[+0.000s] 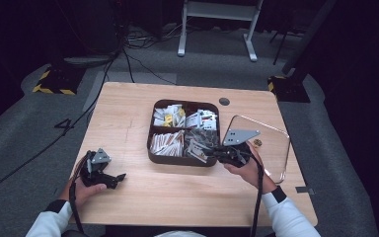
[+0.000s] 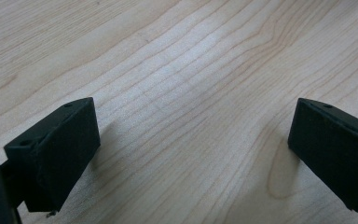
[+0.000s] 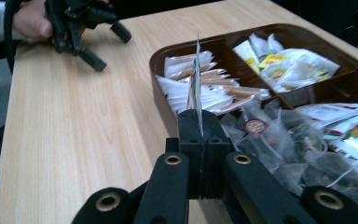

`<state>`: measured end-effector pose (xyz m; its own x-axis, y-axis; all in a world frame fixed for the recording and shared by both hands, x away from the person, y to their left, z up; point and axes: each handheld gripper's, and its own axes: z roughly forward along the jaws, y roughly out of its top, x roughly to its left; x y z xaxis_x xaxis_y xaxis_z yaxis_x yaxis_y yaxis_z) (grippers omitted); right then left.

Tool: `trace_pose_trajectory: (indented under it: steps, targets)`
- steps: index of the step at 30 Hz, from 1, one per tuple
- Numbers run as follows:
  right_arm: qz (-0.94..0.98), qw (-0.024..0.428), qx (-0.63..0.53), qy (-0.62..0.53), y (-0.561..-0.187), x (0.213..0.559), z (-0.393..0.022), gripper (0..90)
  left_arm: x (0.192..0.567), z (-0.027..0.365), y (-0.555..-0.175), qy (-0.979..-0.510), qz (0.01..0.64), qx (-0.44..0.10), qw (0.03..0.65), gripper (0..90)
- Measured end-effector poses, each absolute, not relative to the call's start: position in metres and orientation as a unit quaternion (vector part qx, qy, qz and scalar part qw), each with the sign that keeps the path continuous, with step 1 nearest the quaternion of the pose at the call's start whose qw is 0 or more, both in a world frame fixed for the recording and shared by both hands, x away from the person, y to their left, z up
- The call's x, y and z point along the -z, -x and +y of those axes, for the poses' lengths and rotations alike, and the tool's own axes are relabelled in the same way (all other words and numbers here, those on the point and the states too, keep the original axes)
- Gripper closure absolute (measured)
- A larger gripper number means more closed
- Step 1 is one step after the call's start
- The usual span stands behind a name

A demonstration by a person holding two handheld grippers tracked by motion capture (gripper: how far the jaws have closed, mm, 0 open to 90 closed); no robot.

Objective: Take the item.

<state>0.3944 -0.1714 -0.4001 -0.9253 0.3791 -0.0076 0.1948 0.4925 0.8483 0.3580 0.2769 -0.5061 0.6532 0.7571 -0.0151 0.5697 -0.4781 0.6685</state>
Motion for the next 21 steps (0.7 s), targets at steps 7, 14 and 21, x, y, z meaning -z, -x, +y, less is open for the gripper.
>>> trace_pose_trajectory:
  steps: [7, 14, 21]
  targets:
    - [0.869, 0.086, -0.465, -0.146, -0.381, 0.406, -0.166, 90.0, 0.506, 0.277, -0.358, -0.848, 0.391, -0.142, 0.328, 2.4]
    - [0.879, 0.070, -0.452, -0.130, -0.372, 0.416, -0.161, 90.0, 0.506, 0.277, -0.358, -0.848, 0.391, -0.143, 0.328, 2.4]
    - [0.897, 0.044, -0.424, -0.115, -0.363, 0.436, -0.149, 90.0, 0.506, 0.277, -0.358, -0.848, 0.391, -0.142, 0.329, 2.4]
